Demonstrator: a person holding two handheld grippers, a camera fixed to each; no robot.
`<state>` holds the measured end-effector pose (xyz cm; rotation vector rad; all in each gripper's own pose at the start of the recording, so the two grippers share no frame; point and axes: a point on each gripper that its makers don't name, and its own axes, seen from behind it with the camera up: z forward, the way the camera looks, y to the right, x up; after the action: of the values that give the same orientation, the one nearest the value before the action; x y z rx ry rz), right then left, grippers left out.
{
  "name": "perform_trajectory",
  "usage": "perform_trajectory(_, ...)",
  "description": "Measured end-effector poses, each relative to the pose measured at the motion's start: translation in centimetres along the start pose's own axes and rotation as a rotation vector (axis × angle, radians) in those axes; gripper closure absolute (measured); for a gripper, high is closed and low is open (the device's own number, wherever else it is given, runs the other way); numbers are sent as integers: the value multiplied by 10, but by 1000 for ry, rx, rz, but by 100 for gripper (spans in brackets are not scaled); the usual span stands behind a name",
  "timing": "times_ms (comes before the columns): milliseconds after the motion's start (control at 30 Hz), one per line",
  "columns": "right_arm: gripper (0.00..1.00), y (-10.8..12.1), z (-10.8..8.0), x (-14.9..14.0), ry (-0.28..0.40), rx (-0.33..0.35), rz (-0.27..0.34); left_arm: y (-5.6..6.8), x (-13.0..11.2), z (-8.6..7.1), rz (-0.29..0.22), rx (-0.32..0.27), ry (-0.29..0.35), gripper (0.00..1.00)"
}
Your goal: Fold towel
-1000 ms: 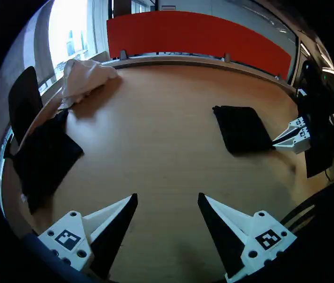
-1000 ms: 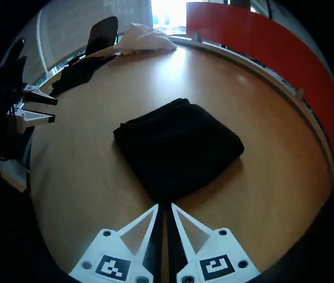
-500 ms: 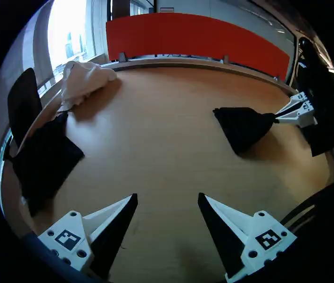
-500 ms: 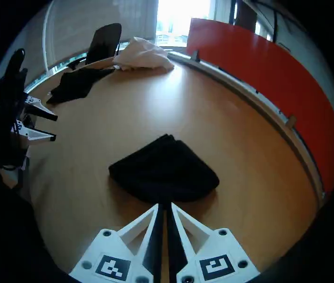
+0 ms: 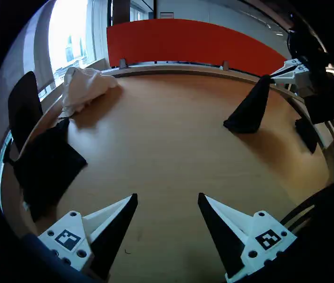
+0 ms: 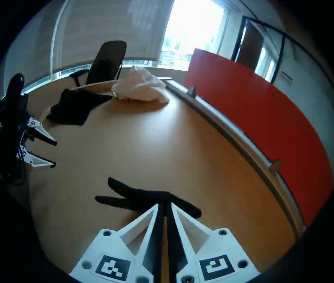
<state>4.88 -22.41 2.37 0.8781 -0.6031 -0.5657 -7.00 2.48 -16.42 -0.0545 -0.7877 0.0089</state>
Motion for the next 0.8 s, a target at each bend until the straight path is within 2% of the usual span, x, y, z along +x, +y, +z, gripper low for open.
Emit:
perform_trajectory(100, 96, 9, -7, 11, 12, -14, -14, 0, 2, -1, 2, -1, 3, 5)
perform_trajectory(300, 96, 21, -18, 13, 14, -37, -23, 1, 6, -2, 3, -5, 10, 5)
perform_trajectory(600, 96, 43, -33, 1, 15, -66, 38, 3, 7, -4, -13, -12, 14, 5)
perform_trajectory(800, 96, 64, -48, -11, 11, -94, 78, 6, 6, -3, -4, -18, 7, 5)
